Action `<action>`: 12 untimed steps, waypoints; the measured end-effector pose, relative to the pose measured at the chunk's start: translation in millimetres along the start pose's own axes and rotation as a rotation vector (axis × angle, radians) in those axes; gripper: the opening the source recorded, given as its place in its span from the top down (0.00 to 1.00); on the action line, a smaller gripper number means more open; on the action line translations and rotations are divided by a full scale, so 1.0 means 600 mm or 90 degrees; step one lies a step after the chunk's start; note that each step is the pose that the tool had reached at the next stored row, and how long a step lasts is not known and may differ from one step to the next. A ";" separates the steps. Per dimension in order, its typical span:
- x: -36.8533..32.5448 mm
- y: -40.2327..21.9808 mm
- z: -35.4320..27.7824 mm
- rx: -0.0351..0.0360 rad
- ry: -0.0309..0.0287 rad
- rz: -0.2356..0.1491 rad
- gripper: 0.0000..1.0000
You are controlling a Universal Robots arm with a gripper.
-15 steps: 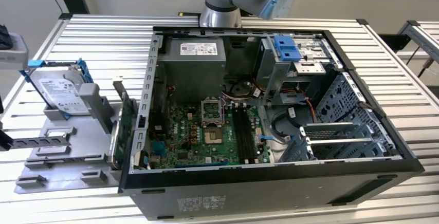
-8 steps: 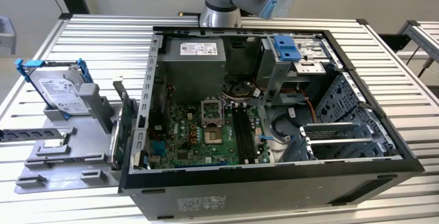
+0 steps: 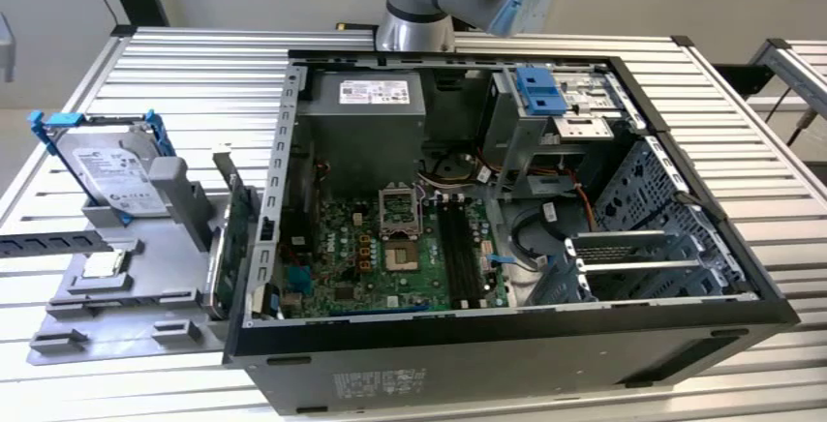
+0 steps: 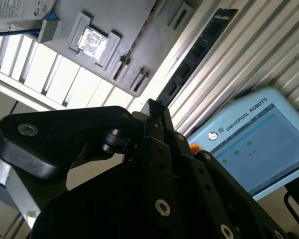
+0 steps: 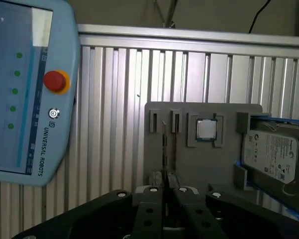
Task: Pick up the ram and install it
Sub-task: 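Pick up the ram and move it above insertion slot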
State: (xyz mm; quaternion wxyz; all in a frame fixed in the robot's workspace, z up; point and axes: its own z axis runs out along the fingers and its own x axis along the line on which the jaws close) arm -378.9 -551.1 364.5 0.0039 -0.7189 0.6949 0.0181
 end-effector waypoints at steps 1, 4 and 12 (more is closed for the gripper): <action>-0.001 0.000 -0.003 0.0000 0.0001 0.000 1.00; -0.002 0.000 -0.018 0.0001 0.0002 0.000 1.00; -0.003 0.001 -0.057 0.0001 0.0002 0.000 1.00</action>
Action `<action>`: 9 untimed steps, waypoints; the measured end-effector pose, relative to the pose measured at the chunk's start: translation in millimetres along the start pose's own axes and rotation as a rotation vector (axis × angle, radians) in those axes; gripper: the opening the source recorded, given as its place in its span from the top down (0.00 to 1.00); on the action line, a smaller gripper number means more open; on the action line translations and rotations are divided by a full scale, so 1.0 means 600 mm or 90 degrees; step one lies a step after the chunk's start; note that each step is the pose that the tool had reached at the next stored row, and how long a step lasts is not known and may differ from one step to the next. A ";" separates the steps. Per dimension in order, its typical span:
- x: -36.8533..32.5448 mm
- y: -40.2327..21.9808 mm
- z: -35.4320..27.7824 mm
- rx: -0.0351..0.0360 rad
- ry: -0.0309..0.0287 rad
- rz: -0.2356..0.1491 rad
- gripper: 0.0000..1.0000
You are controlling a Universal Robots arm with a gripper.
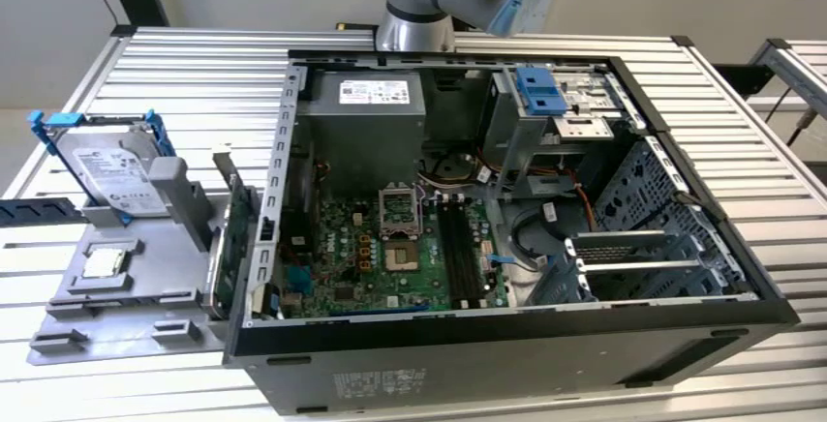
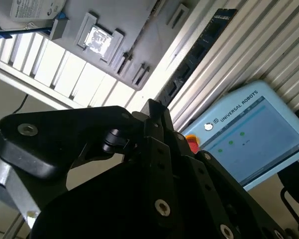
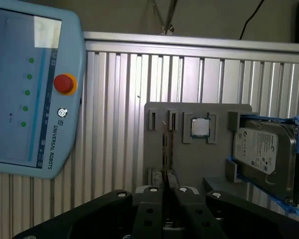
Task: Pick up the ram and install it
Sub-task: 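Pick up the ram and move it above insertion slot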
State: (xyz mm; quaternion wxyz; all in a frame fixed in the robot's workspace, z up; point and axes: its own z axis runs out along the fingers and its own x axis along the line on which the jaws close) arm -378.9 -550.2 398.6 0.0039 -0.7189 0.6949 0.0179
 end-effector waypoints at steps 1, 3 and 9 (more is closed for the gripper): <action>0.000 0.000 -0.004 0.0000 0.0000 0.000 1.00; 0.000 0.000 -0.011 0.0000 0.0000 0.000 1.00; -0.001 0.000 -0.014 0.0000 0.0004 0.000 1.00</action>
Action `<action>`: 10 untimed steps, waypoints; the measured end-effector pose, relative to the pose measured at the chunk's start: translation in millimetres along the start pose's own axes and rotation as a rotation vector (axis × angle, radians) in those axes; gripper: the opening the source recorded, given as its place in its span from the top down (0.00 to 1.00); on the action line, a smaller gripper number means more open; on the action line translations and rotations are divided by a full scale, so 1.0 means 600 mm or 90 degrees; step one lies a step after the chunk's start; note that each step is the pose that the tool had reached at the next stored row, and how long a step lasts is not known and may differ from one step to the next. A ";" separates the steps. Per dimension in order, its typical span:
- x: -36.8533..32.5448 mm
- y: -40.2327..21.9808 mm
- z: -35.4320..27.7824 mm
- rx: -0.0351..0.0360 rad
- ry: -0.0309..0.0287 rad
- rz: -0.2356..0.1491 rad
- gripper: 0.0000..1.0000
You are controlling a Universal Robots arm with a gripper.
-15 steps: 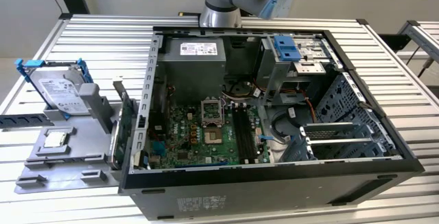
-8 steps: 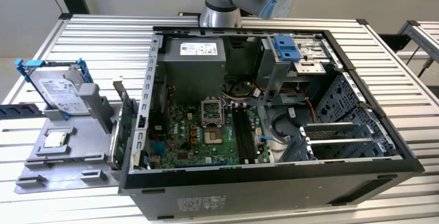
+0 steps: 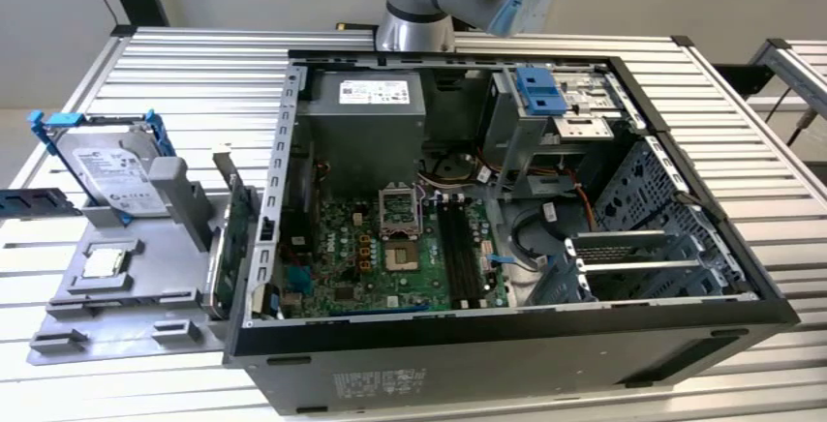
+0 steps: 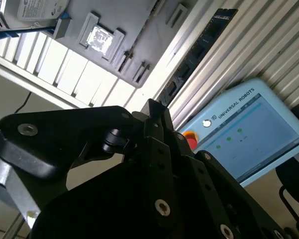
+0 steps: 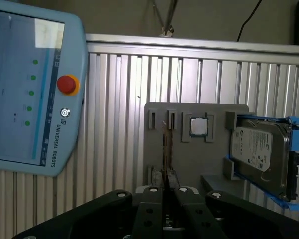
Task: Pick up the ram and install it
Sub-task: 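Pick up the ram and move it above insertion slot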
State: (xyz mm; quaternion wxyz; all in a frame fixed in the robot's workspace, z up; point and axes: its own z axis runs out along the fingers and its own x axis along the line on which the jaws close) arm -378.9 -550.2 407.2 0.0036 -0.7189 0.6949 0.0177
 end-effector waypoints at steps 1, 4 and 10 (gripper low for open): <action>0.000 0.000 0.000 0.0000 0.0001 0.000 1.00; 0.000 0.000 0.000 0.0000 0.0003 0.000 1.00; 0.000 -0.001 0.000 0.0000 0.0004 0.000 1.00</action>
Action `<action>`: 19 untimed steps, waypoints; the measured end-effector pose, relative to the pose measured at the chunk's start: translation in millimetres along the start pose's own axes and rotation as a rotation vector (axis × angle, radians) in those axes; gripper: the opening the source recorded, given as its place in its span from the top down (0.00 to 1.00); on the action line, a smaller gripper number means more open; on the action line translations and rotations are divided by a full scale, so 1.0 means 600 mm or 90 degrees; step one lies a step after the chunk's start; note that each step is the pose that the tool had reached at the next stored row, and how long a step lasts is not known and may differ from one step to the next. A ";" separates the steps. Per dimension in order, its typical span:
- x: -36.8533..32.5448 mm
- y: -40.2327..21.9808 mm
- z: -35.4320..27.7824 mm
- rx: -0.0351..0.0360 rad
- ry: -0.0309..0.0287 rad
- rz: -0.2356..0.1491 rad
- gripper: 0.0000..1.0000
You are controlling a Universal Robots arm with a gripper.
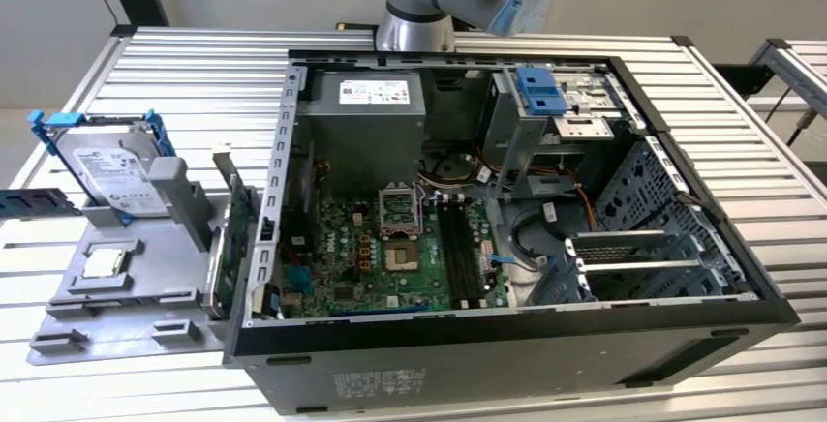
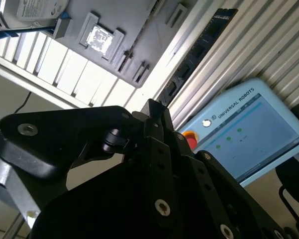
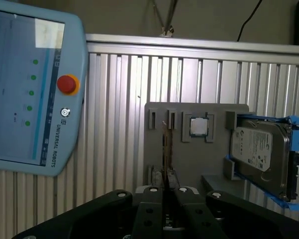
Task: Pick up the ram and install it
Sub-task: 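Pick up the ram and move it above insertion slot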
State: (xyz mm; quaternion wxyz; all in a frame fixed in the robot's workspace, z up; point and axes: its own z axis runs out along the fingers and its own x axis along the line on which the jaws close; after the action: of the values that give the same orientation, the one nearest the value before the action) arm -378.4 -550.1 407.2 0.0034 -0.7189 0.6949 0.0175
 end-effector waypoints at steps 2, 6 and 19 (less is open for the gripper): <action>0.000 -0.004 0.000 -0.0001 0.0001 0.000 1.00; 0.001 -0.020 0.000 0.0000 0.0000 0.000 1.00; 0.003 -0.088 -0.002 0.0000 0.0000 -0.001 1.00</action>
State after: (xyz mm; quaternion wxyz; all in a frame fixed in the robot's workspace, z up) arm -325.6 -550.2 407.2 0.0034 -0.7192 0.6945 0.0175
